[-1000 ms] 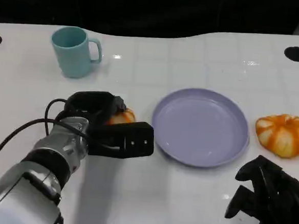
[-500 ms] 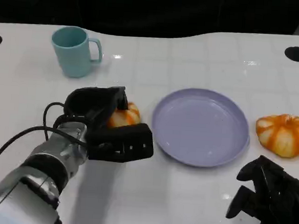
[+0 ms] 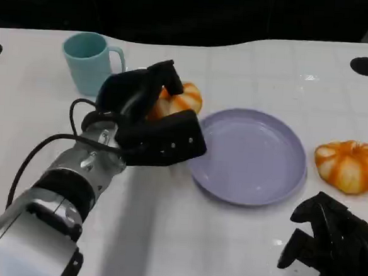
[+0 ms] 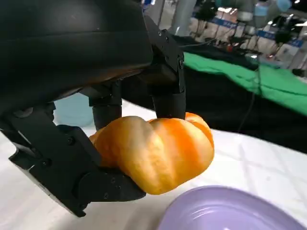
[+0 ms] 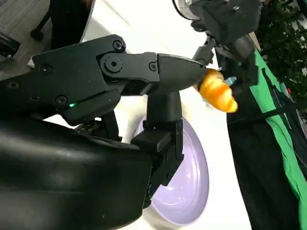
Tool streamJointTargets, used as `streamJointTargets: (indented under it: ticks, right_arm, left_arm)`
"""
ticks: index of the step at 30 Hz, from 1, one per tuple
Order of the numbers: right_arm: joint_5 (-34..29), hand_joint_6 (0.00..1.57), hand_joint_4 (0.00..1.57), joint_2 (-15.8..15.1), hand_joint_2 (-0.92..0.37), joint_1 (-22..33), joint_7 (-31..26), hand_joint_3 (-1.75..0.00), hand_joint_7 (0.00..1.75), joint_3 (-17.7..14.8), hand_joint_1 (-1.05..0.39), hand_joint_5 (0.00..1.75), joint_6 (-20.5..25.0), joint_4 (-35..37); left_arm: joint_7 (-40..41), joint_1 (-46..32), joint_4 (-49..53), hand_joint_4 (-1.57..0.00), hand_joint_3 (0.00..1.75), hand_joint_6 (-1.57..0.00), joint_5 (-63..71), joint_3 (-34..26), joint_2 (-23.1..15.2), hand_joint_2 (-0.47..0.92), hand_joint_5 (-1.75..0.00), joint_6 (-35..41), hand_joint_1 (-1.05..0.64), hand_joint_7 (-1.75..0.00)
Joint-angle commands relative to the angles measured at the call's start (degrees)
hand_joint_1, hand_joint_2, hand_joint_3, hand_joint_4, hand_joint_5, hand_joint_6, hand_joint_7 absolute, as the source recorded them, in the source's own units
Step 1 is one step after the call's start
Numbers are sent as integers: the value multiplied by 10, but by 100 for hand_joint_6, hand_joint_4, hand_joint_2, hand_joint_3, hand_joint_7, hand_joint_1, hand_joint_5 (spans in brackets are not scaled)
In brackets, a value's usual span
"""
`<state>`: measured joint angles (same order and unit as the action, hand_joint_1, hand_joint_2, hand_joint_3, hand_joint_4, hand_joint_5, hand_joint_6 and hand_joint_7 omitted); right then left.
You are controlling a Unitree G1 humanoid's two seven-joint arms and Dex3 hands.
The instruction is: Grasp the bread from the table and place it into the plate.
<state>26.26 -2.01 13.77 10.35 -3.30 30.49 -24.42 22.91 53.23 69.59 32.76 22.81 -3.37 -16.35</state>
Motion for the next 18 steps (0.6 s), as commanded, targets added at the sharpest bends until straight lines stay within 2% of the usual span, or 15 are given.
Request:
streamJointTargets:
  ticks: [1,6,9,15,17,18]
  right_arm:
    - [1,53,65,-4,-92,-1,-4,-42,156,0,-42,175,1,-5]
    - [-4,51,63,-6,-92,1,0,-42,158,3,-41,175,-4,-4]
    - [-5,51,63,-6,-92,2,1,-42,158,5,-42,175,-7,-4]
    - [-6,50,62,-8,-92,4,3,-43,159,8,-42,175,-9,-5]
    - [-6,50,62,-8,-92,5,3,-43,159,8,-42,175,-9,-5]
    - [-5,50,62,-7,-92,5,2,-42,159,8,-42,175,-8,-6]
  left_arm:
    - [3,20,-14,-92,110,-68,6,8,4,49,-175,-21,-16,-175]
    - [-28,38,-21,-91,104,-64,6,18,24,50,-175,-42,-17,-175]
    - [-46,46,-16,-95,114,-67,7,24,39,46,-175,-45,-17,-175]
    - [-80,64,-5,-94,112,-69,15,42,69,41,-175,-15,-16,-175]
    - [-87,68,-3,-93,107,-67,17,45,75,45,-175,-5,-18,-175]
    - [-91,71,1,-92,104,-68,20,50,82,46,-175,5,-18,-168]
